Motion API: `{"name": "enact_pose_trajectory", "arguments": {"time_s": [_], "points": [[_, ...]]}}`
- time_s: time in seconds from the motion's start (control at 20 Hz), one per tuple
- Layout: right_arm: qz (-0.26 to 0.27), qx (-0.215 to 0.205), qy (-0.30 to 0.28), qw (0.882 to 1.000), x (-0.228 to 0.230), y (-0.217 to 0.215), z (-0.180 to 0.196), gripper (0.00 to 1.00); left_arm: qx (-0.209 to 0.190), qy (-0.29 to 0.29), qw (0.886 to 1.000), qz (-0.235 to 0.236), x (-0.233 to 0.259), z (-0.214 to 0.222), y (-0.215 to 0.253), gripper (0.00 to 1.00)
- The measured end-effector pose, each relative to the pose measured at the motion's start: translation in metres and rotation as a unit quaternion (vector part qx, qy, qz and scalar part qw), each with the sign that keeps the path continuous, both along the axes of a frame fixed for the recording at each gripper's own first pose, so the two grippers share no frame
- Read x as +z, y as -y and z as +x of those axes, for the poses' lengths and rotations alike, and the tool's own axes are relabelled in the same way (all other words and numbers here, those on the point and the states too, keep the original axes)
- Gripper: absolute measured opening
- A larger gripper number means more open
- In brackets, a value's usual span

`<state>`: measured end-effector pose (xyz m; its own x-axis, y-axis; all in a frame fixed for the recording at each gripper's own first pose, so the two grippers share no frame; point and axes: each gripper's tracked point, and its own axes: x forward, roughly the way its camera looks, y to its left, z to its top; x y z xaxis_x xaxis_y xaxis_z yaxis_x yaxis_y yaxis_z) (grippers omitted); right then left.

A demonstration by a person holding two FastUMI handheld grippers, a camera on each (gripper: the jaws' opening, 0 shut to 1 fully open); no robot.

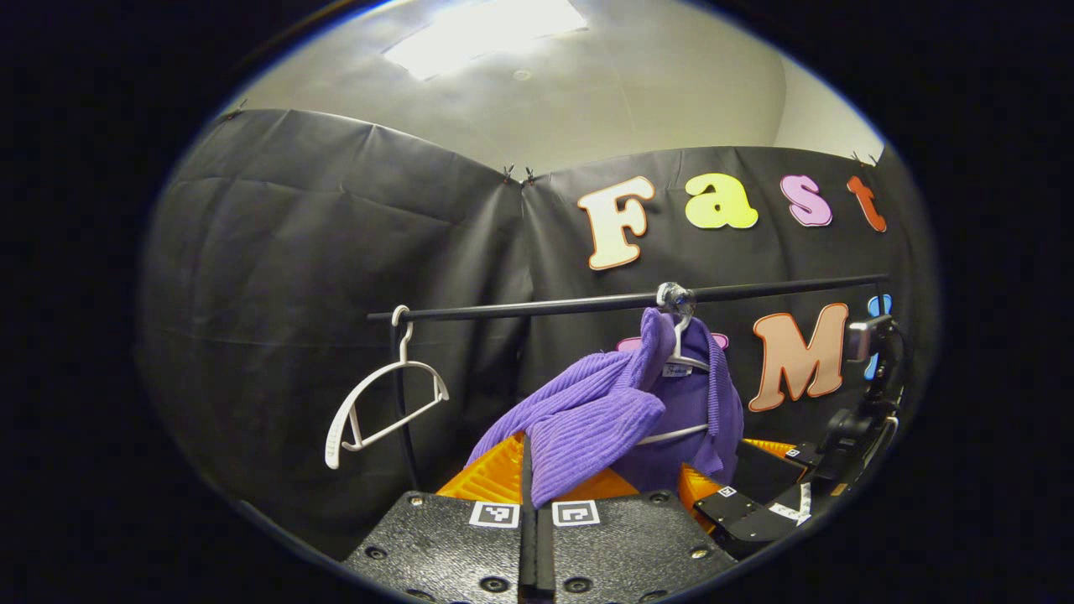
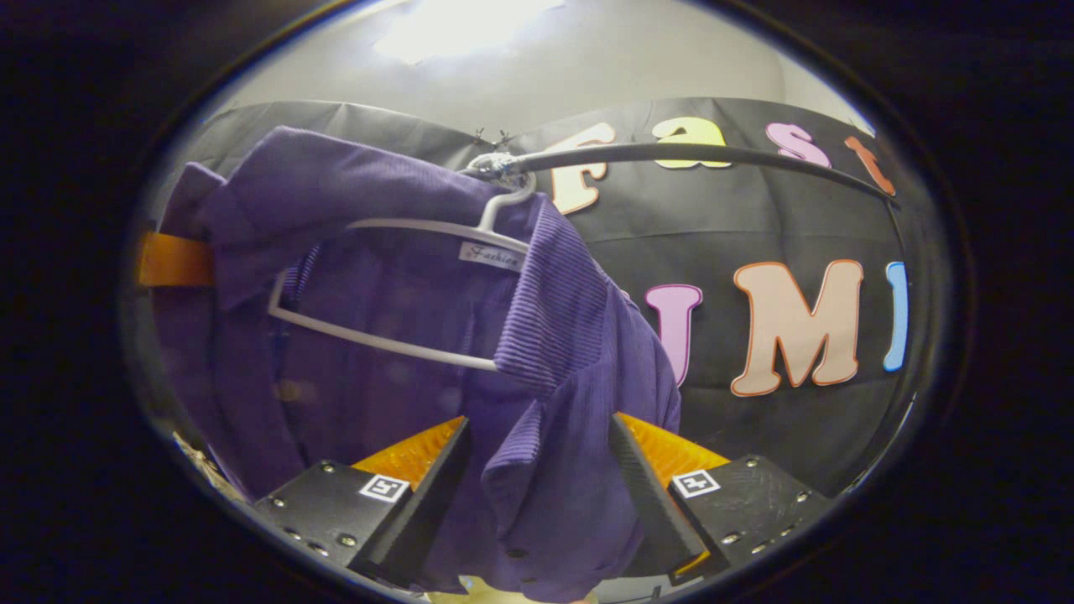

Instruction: Grasp the clothes on the hanger with both hands and then place them into the laundry hamper below.

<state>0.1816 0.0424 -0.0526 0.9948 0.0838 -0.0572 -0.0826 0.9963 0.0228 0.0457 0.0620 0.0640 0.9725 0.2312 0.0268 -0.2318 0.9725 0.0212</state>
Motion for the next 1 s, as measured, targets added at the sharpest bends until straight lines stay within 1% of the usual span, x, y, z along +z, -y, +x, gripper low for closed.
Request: {"name": "enact_pose_trajectory", "arguments": {"time_s": [0.05, 0.15, 0.2, 0.3, 0.35, 0.4, 0.45, 0.5, 0.55, 0.65, 0.7, 0.8, 0.85, 1.0], "points": [[-0.001, -0.004, -0.003, 1.0, -0.004, 0.0, 0.005, 0.96, 0.003, 0.0, 1.0, 0.003, 0.001, -0.001, -0.002, 0.0], [-0.009, -0.016, -0.009, 1.0, -0.011, 0.007, 0.014, 0.96, 0.01, 0.0, 1.0, 0.007, 0.002, -0.003, -0.007, 0.0], [-0.012, -0.02, -0.011, 1.0, -0.014, 0.01, 0.018, 0.98, 0.015, 0.001, 1.0, 0.007, 0.003, -0.004, -0.01, 0.0], [-0.019, -0.03, -0.015, 0.999, -0.019, 0.018, 0.023, 0.98, 0.022, 0.003, 1.0, 0.007, 0.005, -0.004, -0.016, 0.0], [-0.02, -0.029, -0.019, 0.999, -0.022, 0.018, 0.026, 0.96, 0.024, 0.004, 1.0, 0.005, 0.006, -0.004, -0.018, 0.0], [-0.022, -0.03, -0.024, 0.999, -0.024, 0.02, 0.031, 0.98, 0.025, 0.004, 1.0, 0.003, 0.006, -0.004, -0.019, 0.0], [-0.026, -0.032, -0.028, 0.999, -0.027, 0.024, 0.033, 0.95, 0.026, 0.004, 1.0, 0.002, 0.006, -0.004, -0.02, 0.0], [-0.031, -0.037, -0.033, 0.998, -0.028, 0.027, 0.035, 0.89, 0.027, 0.004, 1.0, 0.003, 0.006, -0.004, -0.021, 0.0], [-0.033, -0.04, -0.039, 0.998, -0.031, 0.03, 0.036, 0.73, 0.028, 0.005, 1.0, 0.003, 0.007, -0.004, -0.023, 0.0], [-0.034, -0.051, -0.054, 0.997, -0.037, 0.038, 0.039, 0.53, 0.029, 0.008, 1.0, 0.003, 0.008, -0.004, -0.026, 0.0], [-0.031, -0.053, -0.061, 0.996, -0.039, 0.04, 0.039, 0.46, 0.03, 0.01, 0.999, 0.002, 0.009, -0.003, -0.028, 0.02], [-0.03, -0.078, -0.075, 0.994, -0.041, 0.054, 0.038, 0.12, 0.036, 0.013, 0.999, 0.004, 0.012, -0.002, -0.036, 0.0], [-0.026, -0.087, -0.078, 0.993, -0.04, 0.059, 0.037, 0.03, 0.039, 0.017, 0.999, 0.004, 0.014, -0.001, -0.04, 0.0], [-0.021, -0.11, -0.069, 0.991, -0.027, 0.076, 0.038, 0.03, 0.044, 0.022, 0.999, -0.006, 0.017, 0.003, -0.049, 0.0]]}}
